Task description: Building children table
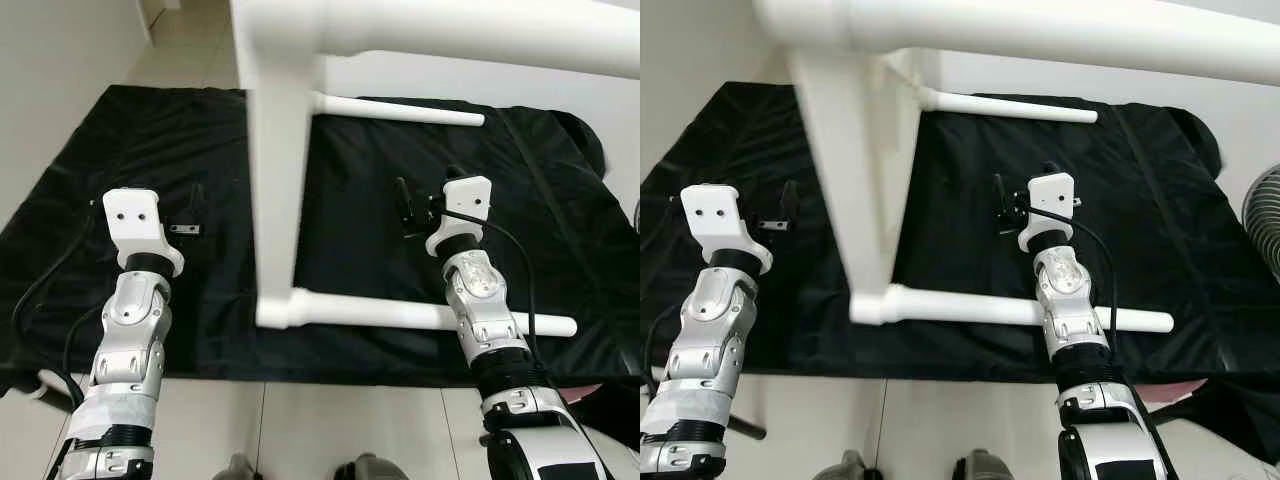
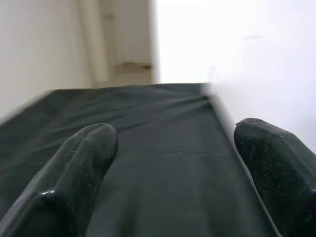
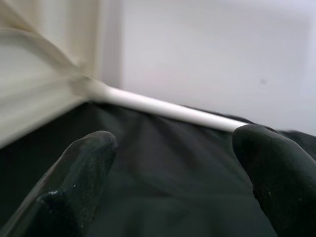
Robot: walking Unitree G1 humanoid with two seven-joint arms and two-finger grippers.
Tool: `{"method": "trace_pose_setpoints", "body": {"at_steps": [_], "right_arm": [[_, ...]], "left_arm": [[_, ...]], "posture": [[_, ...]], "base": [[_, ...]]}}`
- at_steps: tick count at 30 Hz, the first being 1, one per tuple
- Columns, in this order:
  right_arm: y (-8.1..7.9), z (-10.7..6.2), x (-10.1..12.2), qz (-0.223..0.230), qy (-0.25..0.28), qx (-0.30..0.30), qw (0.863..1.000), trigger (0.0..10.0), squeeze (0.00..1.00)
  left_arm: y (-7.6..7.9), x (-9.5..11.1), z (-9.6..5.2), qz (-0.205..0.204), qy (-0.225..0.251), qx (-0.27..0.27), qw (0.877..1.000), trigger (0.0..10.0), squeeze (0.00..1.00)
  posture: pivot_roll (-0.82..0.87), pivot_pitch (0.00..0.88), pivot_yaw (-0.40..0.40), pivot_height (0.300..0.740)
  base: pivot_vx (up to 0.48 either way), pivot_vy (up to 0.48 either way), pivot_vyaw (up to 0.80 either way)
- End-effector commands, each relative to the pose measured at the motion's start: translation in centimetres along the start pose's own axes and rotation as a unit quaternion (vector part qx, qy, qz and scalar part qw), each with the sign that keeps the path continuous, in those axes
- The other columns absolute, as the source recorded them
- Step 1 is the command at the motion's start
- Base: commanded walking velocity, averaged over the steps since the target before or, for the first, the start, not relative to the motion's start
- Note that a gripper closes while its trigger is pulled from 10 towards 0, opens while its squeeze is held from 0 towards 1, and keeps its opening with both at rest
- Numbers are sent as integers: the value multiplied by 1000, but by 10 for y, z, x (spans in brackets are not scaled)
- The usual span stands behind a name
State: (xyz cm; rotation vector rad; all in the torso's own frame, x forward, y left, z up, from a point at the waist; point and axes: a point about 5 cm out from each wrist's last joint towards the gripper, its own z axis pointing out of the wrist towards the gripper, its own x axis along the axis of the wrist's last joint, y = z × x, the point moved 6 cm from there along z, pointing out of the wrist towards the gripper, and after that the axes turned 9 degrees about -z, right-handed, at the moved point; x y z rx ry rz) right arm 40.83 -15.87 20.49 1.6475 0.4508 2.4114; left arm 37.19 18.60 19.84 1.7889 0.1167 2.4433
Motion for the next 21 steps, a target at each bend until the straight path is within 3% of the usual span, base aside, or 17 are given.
{"method": "trace_pose_setpoints", "body": {"at_steps": [1,9,13,21], "right_arm": [[-2,1,3,2,4,2,1000,10000,0],[-2,1,2,2,3,4,1000,10000,0],[-4,1,1,5,1,4,1000,10000,0],[-19,16,11,82,7,7,997,10000,0]], "left_arm": [[-3,0,-1,7,-3,2,1000,10000,0],[-3,-1,-1,8,-4,3,1000,10000,0],[-2,-4,0,-2,-11,3,1000,10000,0],[-6,-2,13,-18,-21,-4,1000,10000,0]], "posture": [[-12,118,-12,740],[-17,114,-10,740],[-21,115,-7,740],[-26,148,5,740]], "base": [[337,0,0],[328,0,0],[0,0,0],[0,0,0]]}}
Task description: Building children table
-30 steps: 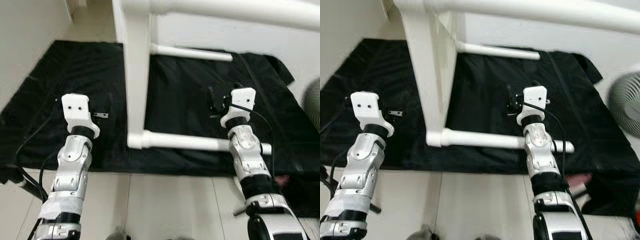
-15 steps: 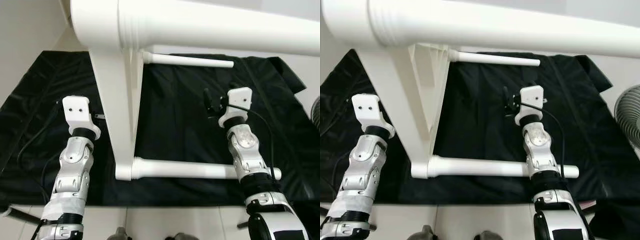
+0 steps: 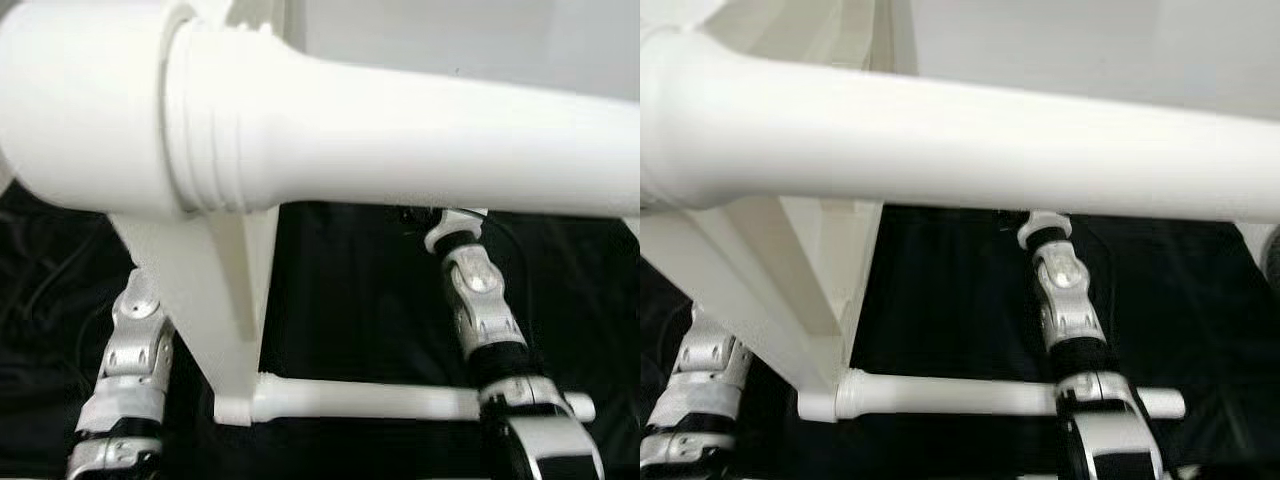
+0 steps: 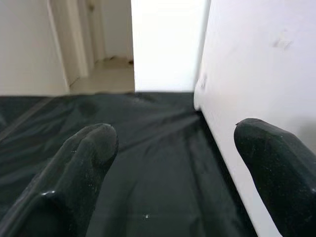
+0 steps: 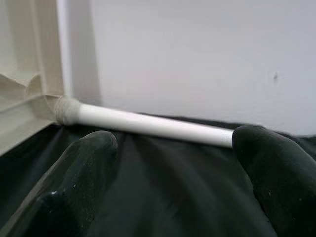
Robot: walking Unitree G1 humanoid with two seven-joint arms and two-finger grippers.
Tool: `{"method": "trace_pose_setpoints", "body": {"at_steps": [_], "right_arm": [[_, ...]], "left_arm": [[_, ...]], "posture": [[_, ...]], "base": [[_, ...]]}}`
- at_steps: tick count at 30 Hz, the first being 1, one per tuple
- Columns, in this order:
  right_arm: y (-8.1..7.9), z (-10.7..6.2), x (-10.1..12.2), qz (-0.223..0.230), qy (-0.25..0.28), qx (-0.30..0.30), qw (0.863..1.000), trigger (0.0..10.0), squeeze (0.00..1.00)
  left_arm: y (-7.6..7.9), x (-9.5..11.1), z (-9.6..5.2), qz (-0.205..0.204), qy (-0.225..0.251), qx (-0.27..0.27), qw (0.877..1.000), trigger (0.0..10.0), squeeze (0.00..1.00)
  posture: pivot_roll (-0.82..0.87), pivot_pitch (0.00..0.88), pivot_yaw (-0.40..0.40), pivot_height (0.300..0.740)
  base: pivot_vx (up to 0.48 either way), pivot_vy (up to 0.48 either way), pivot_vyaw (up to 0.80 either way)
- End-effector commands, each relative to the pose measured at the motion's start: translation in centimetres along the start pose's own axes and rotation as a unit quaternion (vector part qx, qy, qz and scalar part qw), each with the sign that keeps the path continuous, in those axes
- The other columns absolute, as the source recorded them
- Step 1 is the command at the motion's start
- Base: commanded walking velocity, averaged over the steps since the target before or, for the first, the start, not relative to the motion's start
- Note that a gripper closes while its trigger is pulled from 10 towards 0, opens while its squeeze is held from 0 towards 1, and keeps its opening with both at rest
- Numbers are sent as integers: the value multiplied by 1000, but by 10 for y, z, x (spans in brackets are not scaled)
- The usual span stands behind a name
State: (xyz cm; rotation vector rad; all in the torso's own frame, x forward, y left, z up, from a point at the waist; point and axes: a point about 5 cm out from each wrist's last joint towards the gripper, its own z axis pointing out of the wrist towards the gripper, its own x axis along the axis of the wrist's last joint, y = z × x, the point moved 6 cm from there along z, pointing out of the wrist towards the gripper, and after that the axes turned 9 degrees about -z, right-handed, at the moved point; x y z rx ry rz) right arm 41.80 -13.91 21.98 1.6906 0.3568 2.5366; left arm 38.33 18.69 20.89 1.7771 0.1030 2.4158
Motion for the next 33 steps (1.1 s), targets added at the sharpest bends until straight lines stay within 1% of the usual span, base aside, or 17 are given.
{"method": "trace_pose_setpoints", "body": {"at_steps": [1,2,4,7,9,10,13,15,16,19,22,24,25,26,27,29,33], "right_arm": [[-5,-1,-5,15,-10,6,1000,10000,0],[-24,9,1,69,-4,15,998,10000,0],[-24,9,1,69,-4,15,998,10000,0],[-50,21,13,145,1,16,989,10000,0],[-50,21,13,145,1,16,989,10000,0],[-65,28,22,186,5,13,982,10000,0],[-69,30,25,198,6,13,980,10000,0],[-80,35,33,227,12,12,974,10000,0],[-80,35,33,227,12,12,974,10000,0],[-98,39,49,272,30,17,962,10000,0],[-102,40,55,288,40,18,957,10000,0],[-105,44,67,318,56,14,946,10000,0],[-105,44,67,318,56,14,946,10000,0],[-106,47,73,333,65,13,940,10000,0],[-106,47,73,333,65,13,940,10000,0],[-107,49,83,353,81,16,932,10000,0],[-109,50,91,364,95,18,926,10000,0]], "left_arm": [[-6,-9,-2,-9,-18,8,1000,10000,0],[-5,-2,9,-34,-18,-1,999,10000,0],[-5,-2,9,-34,-18,-1,999,10000,0],[-1,15,22,-47,-5,-21,999,10000,0],[-1,15,22,-47,-5,-21,999,10000,0],[3,22,25,-40,-6,-36,999,10000,0],[5,24,25,-41,-6,-40,998,10000,0],[8,29,28,-36,-2,-48,998,10000,0],[8,29,28,-36,-2,-48,998,10000,0],[13,37,33,-37,0,-55,998,10000,0],[15,39,35,-38,2,-56,998,10000,0],[22,45,40,-46,5,-66,997,10000,0],[22,45,40,-46,5,-66,997,10000,0],[25,48,43,-50,8,-72,996,10000,0],[25,48,43,-50,8,-72,996,10000,0],[33,52,46,-51,9,-87,995,10000,0],[33,55,48,-51,10,-88,995,10000,0]], "posture": [[-26,148,5,740],[-14,192,14,740],[-14,192,14,740],[4,233,25,740],[4,233,25,740],[21,259,34,740],[25,265,36,740],[48,296,37,740],[48,296,37,740],[67,332,41,740],[76,337,42,740],[94,353,45,740],[94,353,45,740],[97,355,48,740],[97,355,48,740],[100,356,55,740],[99,354,63,740]], "base": [[0,0,0],[0,0,0],[0,0,0],[0,0,0],[0,0,0],[0,0,0],[0,0,0],[0,0,0],[0,0,0],[0,0,0],[0,0,0],[0,0,0],[0,0,0],[0,0,0],[0,0,0],[0,0,0],[0,0,0]]}}
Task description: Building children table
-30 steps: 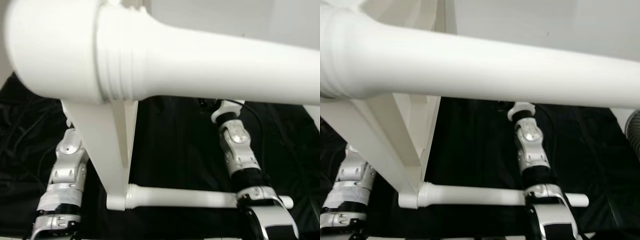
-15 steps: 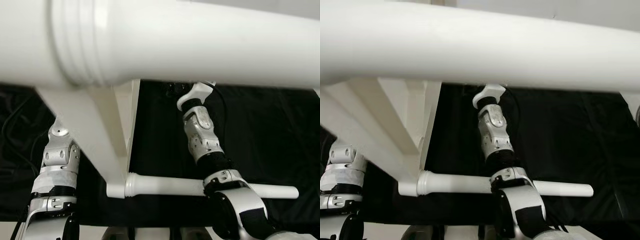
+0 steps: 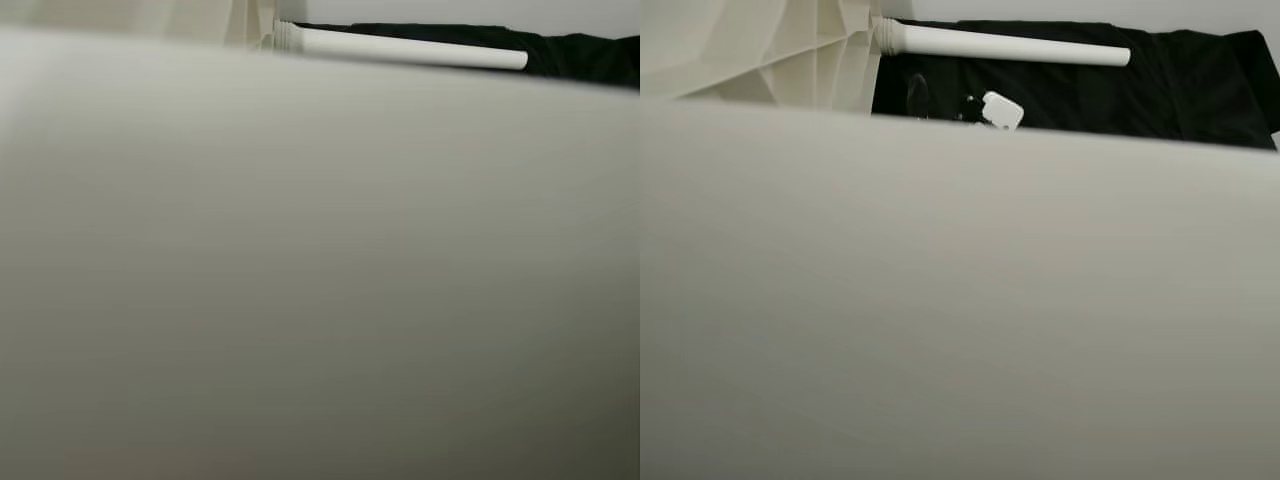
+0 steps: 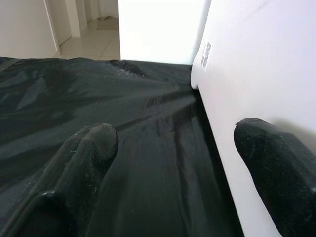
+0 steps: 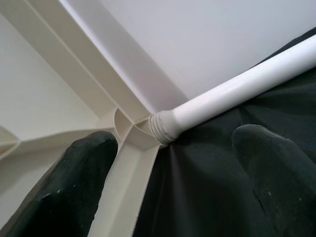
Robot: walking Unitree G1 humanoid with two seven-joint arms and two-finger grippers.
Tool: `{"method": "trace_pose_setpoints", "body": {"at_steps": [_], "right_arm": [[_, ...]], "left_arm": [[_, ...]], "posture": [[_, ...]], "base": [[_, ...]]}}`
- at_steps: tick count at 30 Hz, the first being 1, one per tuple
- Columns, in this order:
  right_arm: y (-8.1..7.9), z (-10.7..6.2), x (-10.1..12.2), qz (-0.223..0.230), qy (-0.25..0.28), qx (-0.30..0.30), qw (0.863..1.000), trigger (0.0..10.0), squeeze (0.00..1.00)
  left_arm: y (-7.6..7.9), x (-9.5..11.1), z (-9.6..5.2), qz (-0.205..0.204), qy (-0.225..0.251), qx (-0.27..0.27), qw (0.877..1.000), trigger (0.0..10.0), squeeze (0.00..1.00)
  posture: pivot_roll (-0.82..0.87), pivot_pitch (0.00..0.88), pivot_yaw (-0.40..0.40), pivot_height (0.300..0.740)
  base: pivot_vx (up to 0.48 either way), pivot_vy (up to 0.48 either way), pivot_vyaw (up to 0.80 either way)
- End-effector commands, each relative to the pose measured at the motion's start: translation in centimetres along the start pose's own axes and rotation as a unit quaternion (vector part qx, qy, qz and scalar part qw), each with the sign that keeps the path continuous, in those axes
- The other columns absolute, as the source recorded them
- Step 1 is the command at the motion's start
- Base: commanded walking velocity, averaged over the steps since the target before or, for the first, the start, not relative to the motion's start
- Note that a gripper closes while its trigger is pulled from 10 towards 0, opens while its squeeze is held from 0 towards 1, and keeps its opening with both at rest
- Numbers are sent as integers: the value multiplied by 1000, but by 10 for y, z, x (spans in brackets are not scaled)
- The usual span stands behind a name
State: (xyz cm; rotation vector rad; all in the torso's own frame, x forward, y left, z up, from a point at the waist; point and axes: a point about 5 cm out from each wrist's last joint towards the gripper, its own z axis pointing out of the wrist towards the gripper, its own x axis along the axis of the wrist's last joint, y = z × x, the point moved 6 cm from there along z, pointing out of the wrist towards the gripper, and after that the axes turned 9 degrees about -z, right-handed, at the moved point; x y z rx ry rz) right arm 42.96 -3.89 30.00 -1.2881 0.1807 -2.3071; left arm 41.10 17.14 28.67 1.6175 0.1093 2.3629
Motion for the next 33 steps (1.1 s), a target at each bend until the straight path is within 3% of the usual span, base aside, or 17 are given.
{"method": "trace_pose_setpoints", "body": {"at_steps": [1,11,33], "right_arm": [[-29,-6,-13,49,-9,14,999,10000,0],[-33,-4,-12,51,0,18,999,10000,0],[-36,-4,-13,54,8,20,998,10000,0]], "left_arm": [[8,-8,-1,3,-23,-45,999,10000,0],[2,-7,-1,-9,-27,-35,999,10000,0],[3,-7,0,-11,-38,-45,998,10000,0]], "posture": [[98,353,64,740],[102,347,66,740],[104,344,89,740]], "base": [[0,0,0],[0,84,0],[0,472,0]]}}
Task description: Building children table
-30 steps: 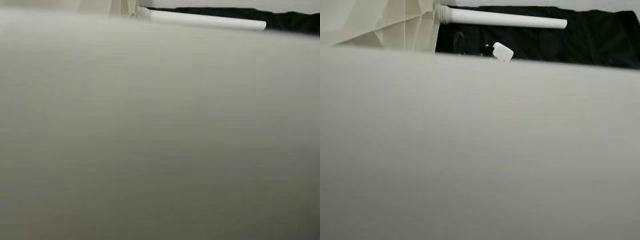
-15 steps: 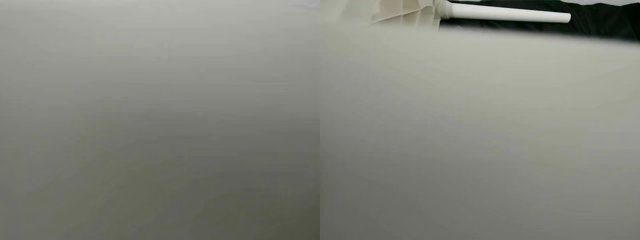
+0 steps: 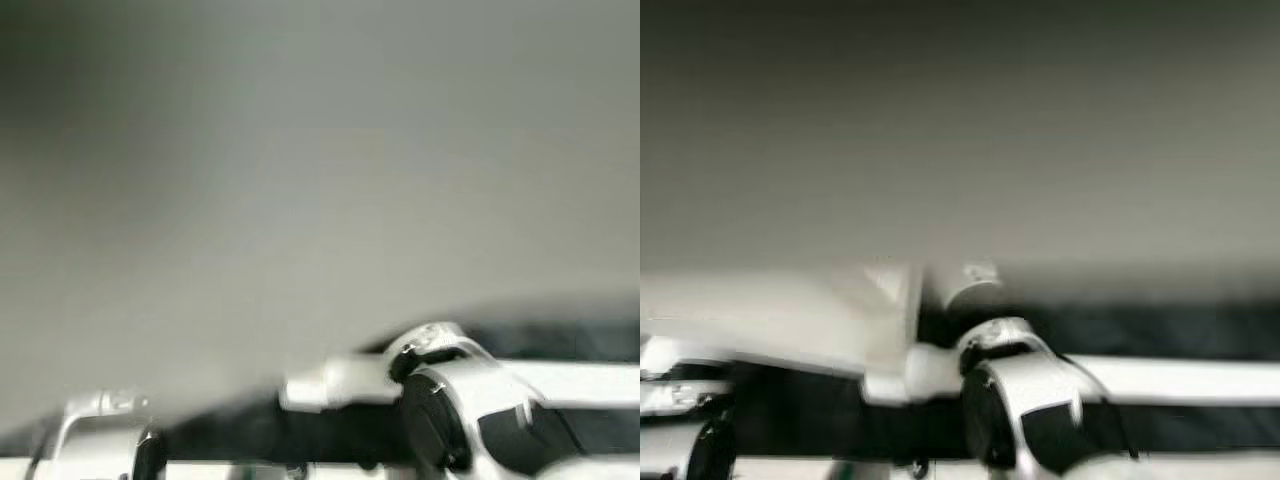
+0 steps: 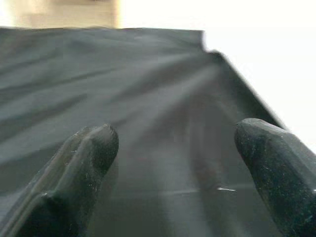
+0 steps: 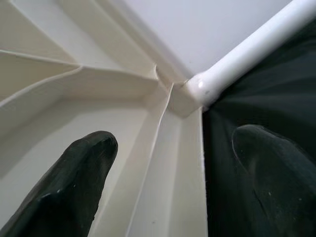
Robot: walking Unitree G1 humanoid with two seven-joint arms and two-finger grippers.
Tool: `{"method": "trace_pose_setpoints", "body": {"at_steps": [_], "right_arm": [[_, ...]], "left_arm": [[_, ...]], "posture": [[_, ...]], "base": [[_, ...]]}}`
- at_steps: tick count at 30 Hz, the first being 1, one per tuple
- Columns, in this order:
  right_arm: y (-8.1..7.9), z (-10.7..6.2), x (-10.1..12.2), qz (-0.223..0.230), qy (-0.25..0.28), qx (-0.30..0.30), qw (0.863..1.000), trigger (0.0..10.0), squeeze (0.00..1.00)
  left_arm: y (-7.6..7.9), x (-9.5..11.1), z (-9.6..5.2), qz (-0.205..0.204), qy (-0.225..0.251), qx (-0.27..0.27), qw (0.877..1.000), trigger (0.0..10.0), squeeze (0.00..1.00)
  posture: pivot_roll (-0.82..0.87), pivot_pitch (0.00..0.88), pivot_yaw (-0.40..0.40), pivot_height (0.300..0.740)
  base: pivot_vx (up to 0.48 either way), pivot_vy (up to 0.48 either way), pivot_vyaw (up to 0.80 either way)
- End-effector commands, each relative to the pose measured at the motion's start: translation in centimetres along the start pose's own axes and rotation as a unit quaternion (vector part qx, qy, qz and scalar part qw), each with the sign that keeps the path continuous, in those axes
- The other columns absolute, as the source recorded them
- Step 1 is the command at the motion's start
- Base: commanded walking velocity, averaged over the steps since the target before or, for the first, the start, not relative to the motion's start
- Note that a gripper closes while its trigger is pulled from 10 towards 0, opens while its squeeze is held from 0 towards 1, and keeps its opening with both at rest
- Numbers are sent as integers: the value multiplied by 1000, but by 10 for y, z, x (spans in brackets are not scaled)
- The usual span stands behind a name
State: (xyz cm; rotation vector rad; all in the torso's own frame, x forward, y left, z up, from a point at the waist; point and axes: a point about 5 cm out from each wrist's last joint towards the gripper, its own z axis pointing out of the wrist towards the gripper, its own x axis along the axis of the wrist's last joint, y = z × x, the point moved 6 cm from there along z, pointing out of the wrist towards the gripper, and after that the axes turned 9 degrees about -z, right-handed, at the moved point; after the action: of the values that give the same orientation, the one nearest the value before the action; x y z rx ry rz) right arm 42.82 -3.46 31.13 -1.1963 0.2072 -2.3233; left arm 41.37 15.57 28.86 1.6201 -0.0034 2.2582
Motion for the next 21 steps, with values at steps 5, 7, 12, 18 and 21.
{"method": "trace_pose_setpoints", "body": {"at_steps": [5,7,12,18,21], "right_arm": [[-29,-10,-20,37,-21,13,999,10000,0],[-30,-10,-21,37,-21,14,999,10000,0],[-31,-11,-22,35,-21,15,999,10000,0],[-28,-12,-22,29,-22,19,999,10000,0],[-25,-11,-22,26,-24,17,999,10000,0]], "left_arm": [[-10,-3,-4,3,-14,1,1000,10000,0],[-10,-3,-4,2,-15,0,1000,10000,0],[-10,-1,-4,2,-11,1,1000,10000,0],[-6,-1,-6,8,-6,-7,1000,10000,0],[-5,0,-7,7,-4,-6,1000,10000,0]], "posture": [[107,348,95,740],[109,348,96,740],[109,350,98,740],[108,349,96,740],[108,349,96,740]], "base": [[0,319,0],[0,371,0],[0,430,0],[0,0,0],[0,0,0]]}}
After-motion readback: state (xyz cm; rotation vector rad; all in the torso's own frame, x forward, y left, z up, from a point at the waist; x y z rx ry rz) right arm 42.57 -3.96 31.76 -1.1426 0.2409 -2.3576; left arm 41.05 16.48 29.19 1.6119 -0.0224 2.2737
